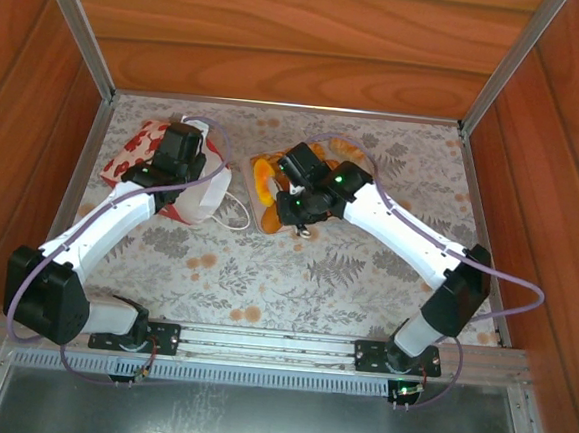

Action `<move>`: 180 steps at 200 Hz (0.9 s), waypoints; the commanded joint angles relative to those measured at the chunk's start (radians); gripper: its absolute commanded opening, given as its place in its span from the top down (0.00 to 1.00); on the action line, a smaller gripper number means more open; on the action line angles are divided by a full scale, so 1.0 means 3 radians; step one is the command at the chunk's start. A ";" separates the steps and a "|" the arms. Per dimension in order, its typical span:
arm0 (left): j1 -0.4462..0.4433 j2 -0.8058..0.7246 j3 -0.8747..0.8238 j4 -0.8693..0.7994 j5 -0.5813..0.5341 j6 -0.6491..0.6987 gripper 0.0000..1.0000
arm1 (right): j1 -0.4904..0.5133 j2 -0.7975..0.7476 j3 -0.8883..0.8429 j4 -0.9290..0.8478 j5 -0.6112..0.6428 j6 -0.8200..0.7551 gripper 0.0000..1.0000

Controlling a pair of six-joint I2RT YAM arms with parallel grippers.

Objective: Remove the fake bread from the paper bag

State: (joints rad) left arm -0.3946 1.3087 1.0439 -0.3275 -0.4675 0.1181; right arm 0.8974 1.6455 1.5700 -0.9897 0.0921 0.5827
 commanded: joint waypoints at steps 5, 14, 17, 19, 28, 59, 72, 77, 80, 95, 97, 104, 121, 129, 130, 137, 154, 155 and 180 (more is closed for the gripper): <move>0.0018 -0.0268 -0.0049 -0.0056 -0.0053 -0.0091 1.00 | 0.0017 0.0314 0.0300 -0.0040 0.0185 0.0053 0.96; 0.0018 -0.0339 -0.0075 -0.0059 -0.0039 -0.0105 1.00 | 0.0019 0.0414 0.0395 -0.0054 0.0191 0.0042 0.96; 0.0019 -0.0360 -0.0083 -0.0059 -0.0036 -0.0107 1.00 | 0.0020 0.0447 0.0421 -0.0059 0.0200 0.0042 0.95; 0.0021 -0.0372 -0.0087 -0.0060 -0.0035 -0.0107 1.00 | 0.0018 0.0468 0.0445 -0.0062 0.0202 0.0038 0.95; 0.0019 -0.0430 -0.0113 -0.0059 -0.0043 -0.0120 1.00 | 0.0015 0.0577 0.0553 -0.0084 0.0206 0.0026 0.95; 0.0020 -0.0555 -0.0138 -0.0069 -0.0040 -0.0164 1.00 | 0.0014 0.0977 0.0972 -0.0274 0.0229 0.0018 0.93; 0.0018 -0.0585 -0.0130 -0.0079 -0.0029 -0.0174 1.00 | 0.0010 0.1111 0.1104 -0.0357 0.0260 0.0046 0.93; 0.0017 -0.0588 -0.0128 -0.0076 -0.0013 -0.0174 1.00 | 0.0010 0.1154 0.1142 -0.0378 0.0269 0.0058 0.92; 0.0017 -0.0590 -0.0127 -0.0074 -0.0012 -0.0174 1.00 | 0.0006 0.1178 0.1161 -0.0393 0.0281 0.0065 0.92; 0.0021 -0.0590 -0.0125 -0.0078 -0.0001 -0.0164 1.00 | 0.0001 0.1256 0.1220 -0.0448 0.0339 0.0109 0.92; 0.0018 -0.0593 -0.0124 -0.0079 -0.0001 -0.0161 1.00 | -0.0004 0.1262 0.1224 -0.0452 0.0341 0.0115 0.92; 0.0017 -0.0585 -0.0122 -0.0077 -0.0001 -0.0158 1.00 | -0.0009 0.1278 0.1222 -0.0464 0.0351 0.0133 0.92; 0.0021 -0.0577 -0.0130 -0.0075 0.0001 -0.0155 1.00 | -0.0028 0.1290 0.1179 -0.0457 0.0333 0.0159 0.90; 0.0019 -0.0569 -0.0129 -0.0075 0.0008 -0.0157 1.00 | -0.0039 0.1296 0.1157 -0.0437 0.0310 0.0159 0.89; 0.0018 -0.0568 -0.0130 -0.0077 0.0006 -0.0155 1.00 | -0.0040 0.1296 0.1152 -0.0430 0.0306 0.0159 0.89; 0.0017 -0.0559 -0.0124 -0.0075 0.0009 -0.0160 1.00 | -0.0050 0.1300 0.1130 -0.0406 0.0280 0.0155 0.88; 0.0017 -0.0543 -0.0120 -0.0076 0.0011 -0.0166 1.00 | -0.0062 0.1320 0.1093 -0.0353 0.0214 0.0154 0.85; 0.0017 -0.0540 -0.0118 -0.0075 0.0015 -0.0165 1.00 | -0.0064 0.1320 0.1092 -0.0350 0.0214 0.0154 0.85; 0.0021 -0.0532 -0.0120 -0.0079 0.0040 -0.0163 1.00 | -0.0069 0.1336 0.1077 -0.0329 0.0200 0.0152 0.76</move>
State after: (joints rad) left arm -0.3946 1.1450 1.0142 -0.3370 -0.4656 0.0776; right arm 0.8848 2.0434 1.9041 -1.0981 0.1539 0.6125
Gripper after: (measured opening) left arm 0.051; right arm 0.254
